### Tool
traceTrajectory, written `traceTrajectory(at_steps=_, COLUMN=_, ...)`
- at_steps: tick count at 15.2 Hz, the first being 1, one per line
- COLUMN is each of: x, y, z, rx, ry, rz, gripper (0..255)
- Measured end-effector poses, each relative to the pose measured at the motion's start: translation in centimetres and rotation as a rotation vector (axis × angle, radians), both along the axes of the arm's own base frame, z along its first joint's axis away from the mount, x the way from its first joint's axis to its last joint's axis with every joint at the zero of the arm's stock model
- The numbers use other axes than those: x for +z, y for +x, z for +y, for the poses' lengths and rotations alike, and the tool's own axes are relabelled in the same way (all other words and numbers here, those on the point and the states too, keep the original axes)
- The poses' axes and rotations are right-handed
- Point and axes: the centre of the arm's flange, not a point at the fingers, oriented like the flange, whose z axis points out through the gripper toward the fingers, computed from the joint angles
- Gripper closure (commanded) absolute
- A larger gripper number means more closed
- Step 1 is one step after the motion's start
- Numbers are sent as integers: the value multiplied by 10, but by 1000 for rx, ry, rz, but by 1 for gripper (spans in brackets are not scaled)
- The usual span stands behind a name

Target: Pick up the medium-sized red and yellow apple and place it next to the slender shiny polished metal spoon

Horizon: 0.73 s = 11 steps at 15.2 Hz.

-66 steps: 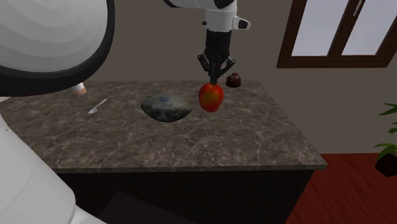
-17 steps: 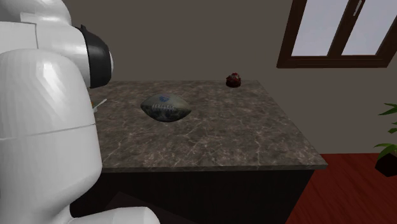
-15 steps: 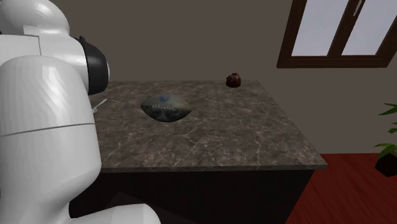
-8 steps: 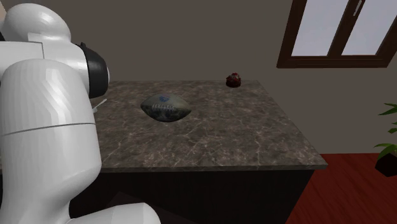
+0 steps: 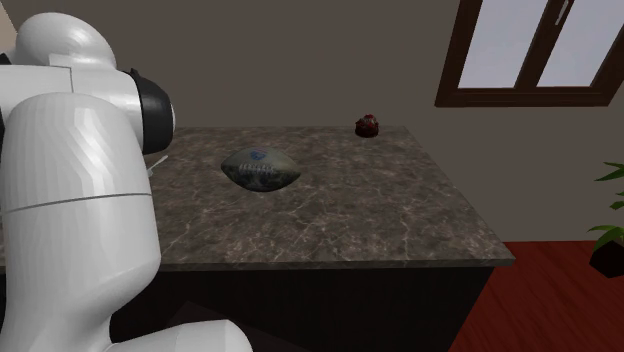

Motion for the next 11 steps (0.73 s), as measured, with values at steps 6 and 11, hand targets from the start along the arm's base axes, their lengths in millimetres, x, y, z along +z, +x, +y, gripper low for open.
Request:
traceTrajectory(at_steps=6, x=-2, y=0, z=0, rx=0, ry=1, rz=0, gripper=255)
traceTrajectory(at_steps=11, x=-2, y=0, z=0, rx=0, ry=1, rz=0, gripper=0)
